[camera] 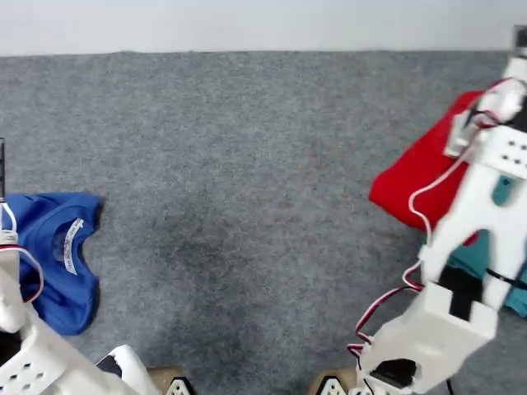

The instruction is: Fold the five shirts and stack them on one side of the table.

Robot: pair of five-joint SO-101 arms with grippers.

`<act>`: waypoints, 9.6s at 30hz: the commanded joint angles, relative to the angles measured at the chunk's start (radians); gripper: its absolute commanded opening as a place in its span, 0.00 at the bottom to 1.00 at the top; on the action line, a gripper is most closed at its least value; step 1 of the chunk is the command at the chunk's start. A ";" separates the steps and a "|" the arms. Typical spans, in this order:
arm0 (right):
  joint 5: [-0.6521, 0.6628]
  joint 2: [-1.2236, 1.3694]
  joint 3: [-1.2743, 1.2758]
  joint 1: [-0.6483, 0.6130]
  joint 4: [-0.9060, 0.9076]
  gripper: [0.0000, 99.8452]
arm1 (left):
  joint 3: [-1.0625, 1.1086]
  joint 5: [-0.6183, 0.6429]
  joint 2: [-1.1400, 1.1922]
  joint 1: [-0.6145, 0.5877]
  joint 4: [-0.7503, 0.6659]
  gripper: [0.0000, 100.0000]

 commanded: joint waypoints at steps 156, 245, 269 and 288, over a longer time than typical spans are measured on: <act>0.394 -0.656 1.005 -0.383 0.035 0.01 | -0.616 0.502 0.890 1.076 -0.002 0.20; 0.499 -0.642 0.359 -0.438 0.033 0.01 | 0.236 0.043 0.879 0.423 -0.129 0.20; 0.491 -0.524 0.364 -0.440 0.033 0.01 | 0.766 0.255 0.565 0.933 -0.511 0.20; 0.497 -0.522 0.364 -0.357 0.004 0.01 | 0.581 0.032 0.746 0.606 -0.253 0.09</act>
